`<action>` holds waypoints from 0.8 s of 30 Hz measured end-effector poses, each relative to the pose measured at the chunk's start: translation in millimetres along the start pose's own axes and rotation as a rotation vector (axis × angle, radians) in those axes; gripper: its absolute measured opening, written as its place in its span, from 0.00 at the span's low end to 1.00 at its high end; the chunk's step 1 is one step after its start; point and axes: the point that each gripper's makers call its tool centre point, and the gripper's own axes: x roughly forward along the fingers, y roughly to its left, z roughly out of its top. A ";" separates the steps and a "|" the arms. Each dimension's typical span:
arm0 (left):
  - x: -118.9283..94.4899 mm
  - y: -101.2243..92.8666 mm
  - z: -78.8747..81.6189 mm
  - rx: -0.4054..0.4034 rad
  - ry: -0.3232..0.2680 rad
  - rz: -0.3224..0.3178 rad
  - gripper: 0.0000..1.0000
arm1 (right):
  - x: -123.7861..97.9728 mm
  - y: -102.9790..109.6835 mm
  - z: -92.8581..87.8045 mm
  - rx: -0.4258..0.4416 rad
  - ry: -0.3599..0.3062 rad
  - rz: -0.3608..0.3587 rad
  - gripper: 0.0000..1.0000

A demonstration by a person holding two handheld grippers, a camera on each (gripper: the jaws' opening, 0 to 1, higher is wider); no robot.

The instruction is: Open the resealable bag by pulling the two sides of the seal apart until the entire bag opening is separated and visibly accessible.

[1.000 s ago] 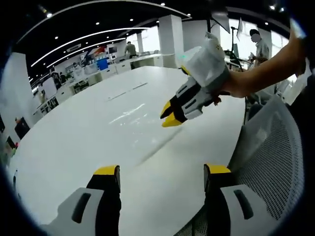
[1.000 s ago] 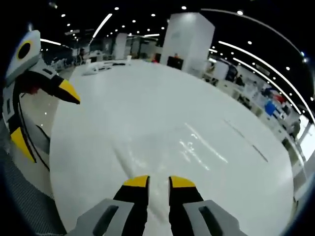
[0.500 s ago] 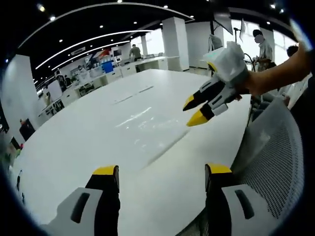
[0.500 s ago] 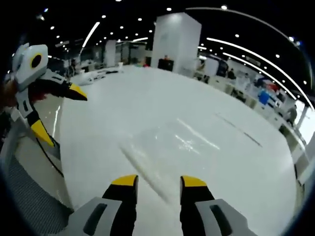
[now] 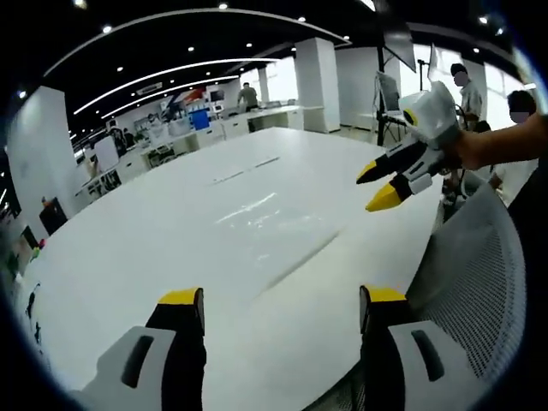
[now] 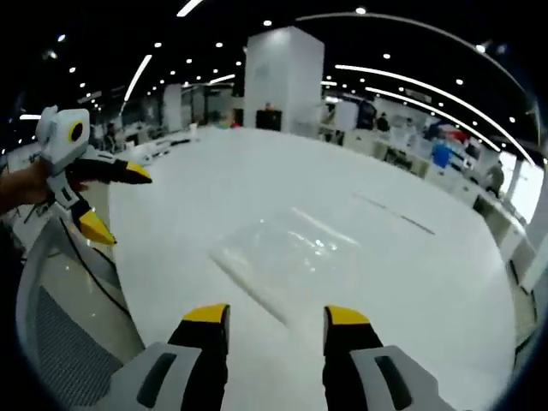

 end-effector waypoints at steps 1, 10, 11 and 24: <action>-0.3 -0.4 -0.6 -0.001 -0.001 -0.001 0.72 | -3.3 -0.8 -0.2 0.003 -0.003 -0.004 0.43; -10.1 -2.9 7.5 -0.024 -0.057 -0.009 0.80 | -22.2 -0.5 -3.2 0.073 -0.025 -0.032 0.50; -10.9 -2.3 8.1 -0.023 -0.061 -0.004 0.82 | -23.9 0.4 -4.3 0.087 -0.028 -0.028 0.51; -20.5 0.8 5.2 -0.052 -0.071 0.041 0.99 | -45.8 9.5 -10.2 0.188 -0.110 -0.029 0.80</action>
